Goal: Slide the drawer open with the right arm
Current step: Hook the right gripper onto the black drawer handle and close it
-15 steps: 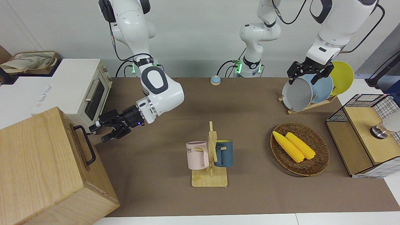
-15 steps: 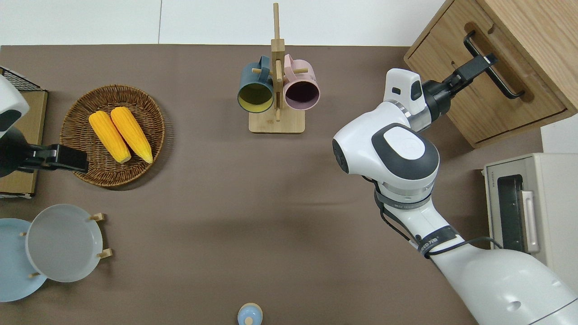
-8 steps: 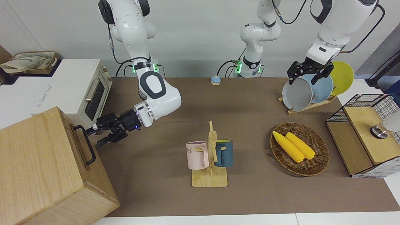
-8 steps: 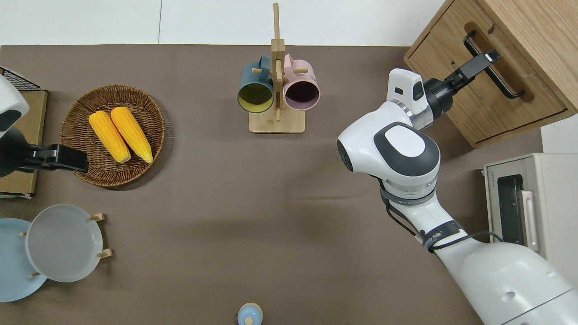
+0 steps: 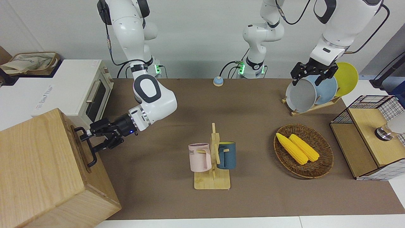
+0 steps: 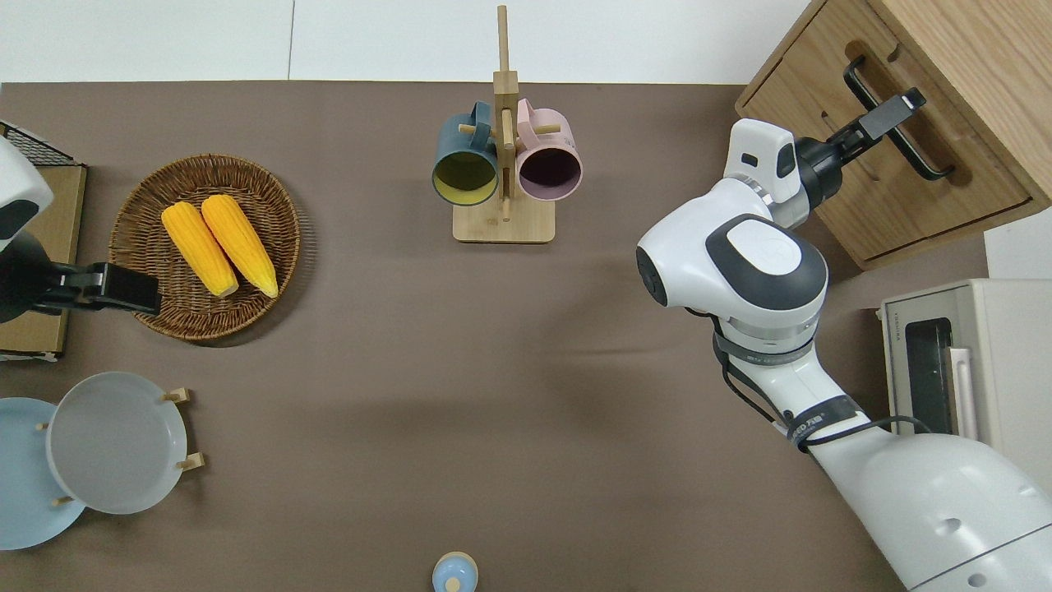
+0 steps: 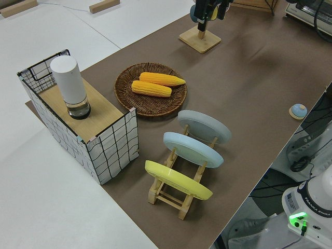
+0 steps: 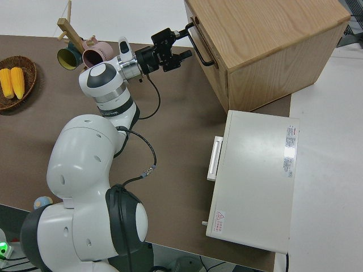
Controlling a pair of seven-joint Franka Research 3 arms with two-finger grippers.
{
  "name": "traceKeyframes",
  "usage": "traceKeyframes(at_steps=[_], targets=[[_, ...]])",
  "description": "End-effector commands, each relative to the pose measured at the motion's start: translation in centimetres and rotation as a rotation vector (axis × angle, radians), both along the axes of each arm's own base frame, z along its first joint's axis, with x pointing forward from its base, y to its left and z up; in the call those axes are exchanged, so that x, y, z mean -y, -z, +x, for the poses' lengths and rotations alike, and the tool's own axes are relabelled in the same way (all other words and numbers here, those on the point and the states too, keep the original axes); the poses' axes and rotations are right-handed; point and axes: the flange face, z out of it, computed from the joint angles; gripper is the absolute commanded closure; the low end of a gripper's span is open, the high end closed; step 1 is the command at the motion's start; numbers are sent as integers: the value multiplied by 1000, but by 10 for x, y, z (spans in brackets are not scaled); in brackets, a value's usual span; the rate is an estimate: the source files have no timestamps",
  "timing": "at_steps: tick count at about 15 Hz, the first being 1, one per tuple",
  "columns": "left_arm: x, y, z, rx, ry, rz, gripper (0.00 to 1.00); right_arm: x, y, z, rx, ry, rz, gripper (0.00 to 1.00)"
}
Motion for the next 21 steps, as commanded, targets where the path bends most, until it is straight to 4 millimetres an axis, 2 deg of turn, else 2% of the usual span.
traceKeyframes(at_steps=[1, 3, 4, 6, 8, 10, 11, 18, 21], targets=[[-1, -3, 2, -6, 10, 16, 7, 4, 3, 6, 11, -44, 13, 44], [-1, -4, 2, -5, 10, 16, 7, 7, -2, 9, 20, -50, 24, 69], [-1, -4, 2, -5, 10, 16, 7, 6, -3, 10, 22, -51, 25, 140], [-1, -4, 2, -5, 10, 16, 7, 6, -3, 9, 20, -47, 22, 378], [-1, -3, 2, -6, 10, 16, 7, 5, -3, 9, 14, -47, 17, 679], [-1, -4, 2, -5, 10, 16, 7, 5, -2, 9, 8, -47, 12, 920], [-1, -3, 2, -6, 10, 16, 7, 5, -2, 9, 8, -47, 12, 999], [-1, -3, 2, -6, 10, 16, 7, 5, -2, 8, -12, -47, -2, 1000], [-1, -3, 2, -6, 10, 16, 7, -1, -3, 6, -11, -46, 2, 1000]])
